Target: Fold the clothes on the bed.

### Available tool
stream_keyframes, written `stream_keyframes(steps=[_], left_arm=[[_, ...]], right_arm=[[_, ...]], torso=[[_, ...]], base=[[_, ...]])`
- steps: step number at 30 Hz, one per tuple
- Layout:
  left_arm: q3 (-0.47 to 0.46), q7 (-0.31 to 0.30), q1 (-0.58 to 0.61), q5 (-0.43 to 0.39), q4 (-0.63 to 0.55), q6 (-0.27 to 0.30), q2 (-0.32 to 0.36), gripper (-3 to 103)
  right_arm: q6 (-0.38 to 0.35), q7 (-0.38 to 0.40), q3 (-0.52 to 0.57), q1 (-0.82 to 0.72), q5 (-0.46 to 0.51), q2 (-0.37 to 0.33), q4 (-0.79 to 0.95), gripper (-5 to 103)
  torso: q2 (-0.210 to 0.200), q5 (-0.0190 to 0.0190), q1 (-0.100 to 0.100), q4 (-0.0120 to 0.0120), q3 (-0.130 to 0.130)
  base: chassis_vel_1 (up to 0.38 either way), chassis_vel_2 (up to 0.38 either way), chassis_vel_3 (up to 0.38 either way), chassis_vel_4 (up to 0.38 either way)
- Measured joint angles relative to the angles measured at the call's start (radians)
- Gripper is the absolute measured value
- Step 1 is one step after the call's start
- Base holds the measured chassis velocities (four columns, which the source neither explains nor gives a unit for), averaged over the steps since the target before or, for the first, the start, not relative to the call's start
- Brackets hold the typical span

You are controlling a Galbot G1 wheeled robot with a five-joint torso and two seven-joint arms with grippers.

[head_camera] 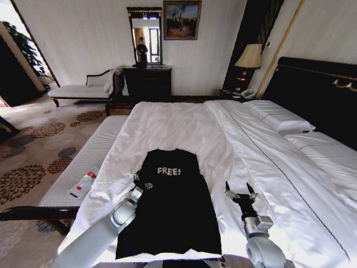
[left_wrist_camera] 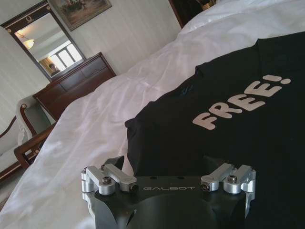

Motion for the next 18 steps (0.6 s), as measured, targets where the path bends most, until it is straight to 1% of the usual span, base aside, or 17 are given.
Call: stream_keyframes(steps=[1,4,6,8,9,14,16,18], left_arm=[[-0.002,0.0,0.0,0.004,0.006,0.0,0.0,93],[-0.011,0.002,0.0,0.019,0.025,-0.006,-0.004,79],[-0.013,0.003,-0.001,0.019,0.03,-0.008,-0.007,79],[-0.013,0.004,-0.004,0.021,0.045,-0.011,-0.017,68],[-0.013,0.004,-0.004,0.021,0.045,-0.011,-0.017,68],[0.002,0.008,-0.02,0.027,0.073,-0.016,-0.042,41],[0.005,0.008,-0.023,0.028,0.076,-0.017,-0.044,41],[0.011,0.009,-0.03,0.028,0.081,-0.017,-0.047,30]], right_arm=[[0.0,0.0,-0.001,0.001,0.001,0.0,0.0,100],[0.0,0.0,-0.001,0.001,0.001,0.0,0.001,100],[0.0,0.0,0.0,0.001,0.001,0.0,0.002,100],[0.0,0.0,0.002,0.001,0.003,-0.001,0.006,100],[0.0,0.0,0.002,0.001,0.003,-0.001,0.006,100],[0.0,0.001,0.014,-0.003,0.017,-0.004,0.014,100],[0.0,0.001,0.015,-0.004,0.018,-0.004,0.015,100],[-0.001,0.001,0.016,-0.005,0.02,-0.004,0.017,100]], torso=[[0.0,-0.0001,0.0,0.0,0.0],[0.0,0.0,0.0,0.0,0.0],[0.0,-0.0001,0.0,0.0,0.0],[0.0,-0.0001,0.0,0.0,0.0],[0.0,-0.0001,0.0,0.0,0.0],[0.0,-0.0001,0.0,-0.0001,0.0],[0.0,-0.0001,0.0,-0.0002,0.0],[0.0,-0.0001,0.0,-0.0001,0.0]], base=[[0.0,0.0,0.0,0.0],[0.0,0.0,0.0,0.0],[0.0,0.0,0.0,0.0],[0.0,0.0,0.0,0.0],[0.0,0.0,0.0,0.0],[0.0,0.0,0.0,0.0],[0.0,0.0,0.0,0.0],[0.0,0.0,0.0,0.0]])
